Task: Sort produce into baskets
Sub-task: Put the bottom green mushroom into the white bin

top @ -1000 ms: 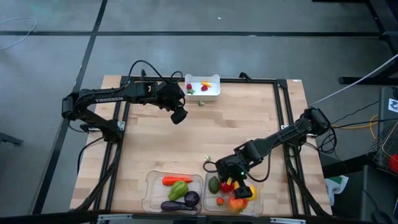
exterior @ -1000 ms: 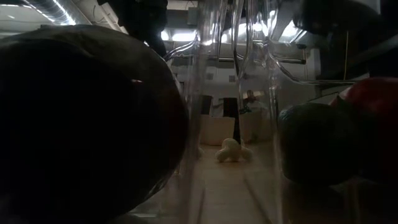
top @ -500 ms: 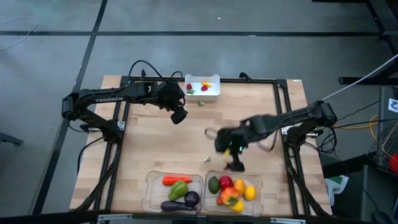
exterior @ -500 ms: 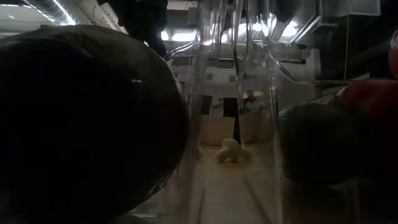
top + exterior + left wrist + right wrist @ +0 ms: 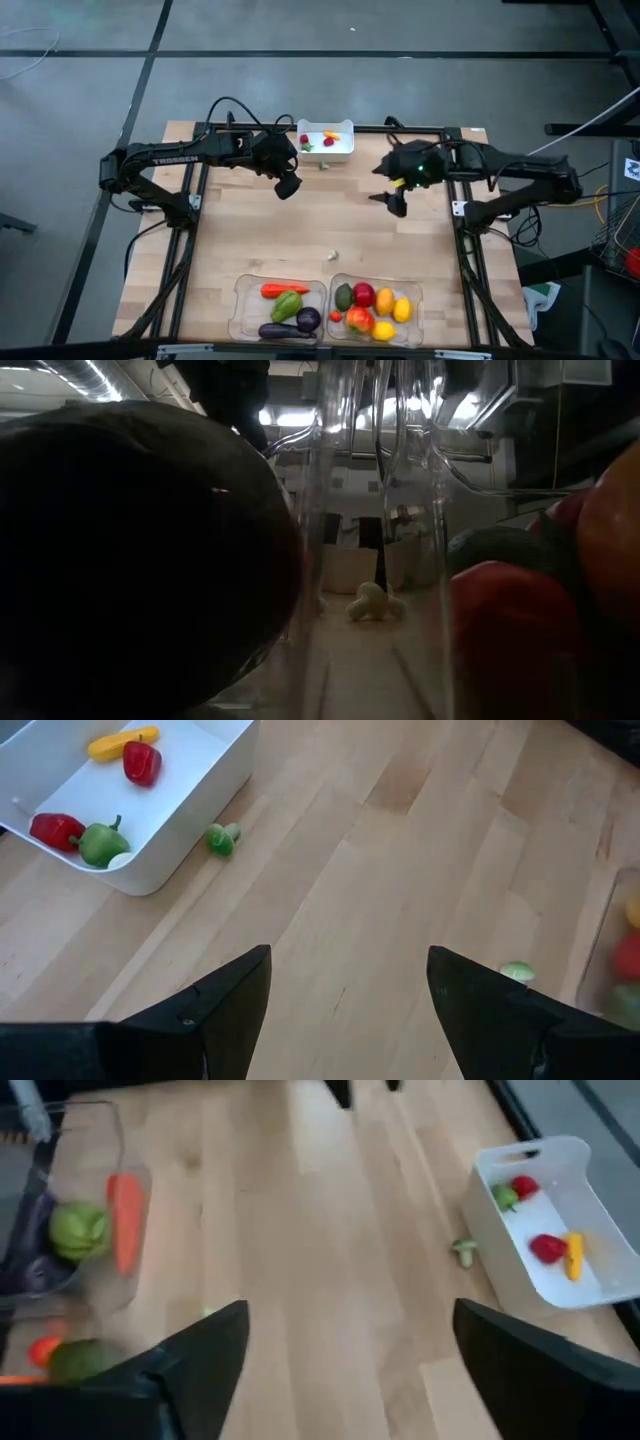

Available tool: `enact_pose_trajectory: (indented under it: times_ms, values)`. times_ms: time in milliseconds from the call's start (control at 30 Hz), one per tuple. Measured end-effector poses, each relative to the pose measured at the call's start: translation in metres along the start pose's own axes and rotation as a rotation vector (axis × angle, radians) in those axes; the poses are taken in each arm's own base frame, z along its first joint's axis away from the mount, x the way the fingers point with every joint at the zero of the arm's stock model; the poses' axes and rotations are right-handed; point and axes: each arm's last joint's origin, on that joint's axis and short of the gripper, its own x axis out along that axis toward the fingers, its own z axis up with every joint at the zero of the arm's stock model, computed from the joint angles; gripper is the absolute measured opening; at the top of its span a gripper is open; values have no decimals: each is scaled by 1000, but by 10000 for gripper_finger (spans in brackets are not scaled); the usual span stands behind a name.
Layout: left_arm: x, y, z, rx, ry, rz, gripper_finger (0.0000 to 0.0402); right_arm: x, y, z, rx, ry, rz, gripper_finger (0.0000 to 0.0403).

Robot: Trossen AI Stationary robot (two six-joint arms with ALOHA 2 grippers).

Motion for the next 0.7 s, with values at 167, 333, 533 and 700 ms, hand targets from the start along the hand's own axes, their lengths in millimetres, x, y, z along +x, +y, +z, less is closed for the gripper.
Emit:
enact_pose_trajectory:
  times_ms: [167,333,533,700]
  values:
    - [0,0,0,0,0,0,265,8,-23,-38,66,-118,-26,274]
    - [0,0,0,0,0,0,265,11,-32,-74,91,-193,-86,186]
    - [0,0,0,0,0,0,265,14,-33,-109,65,-269,-89,88]
    - [0,0,0,0,0,0,265,19,-32,-136,52,-365,-29,17]
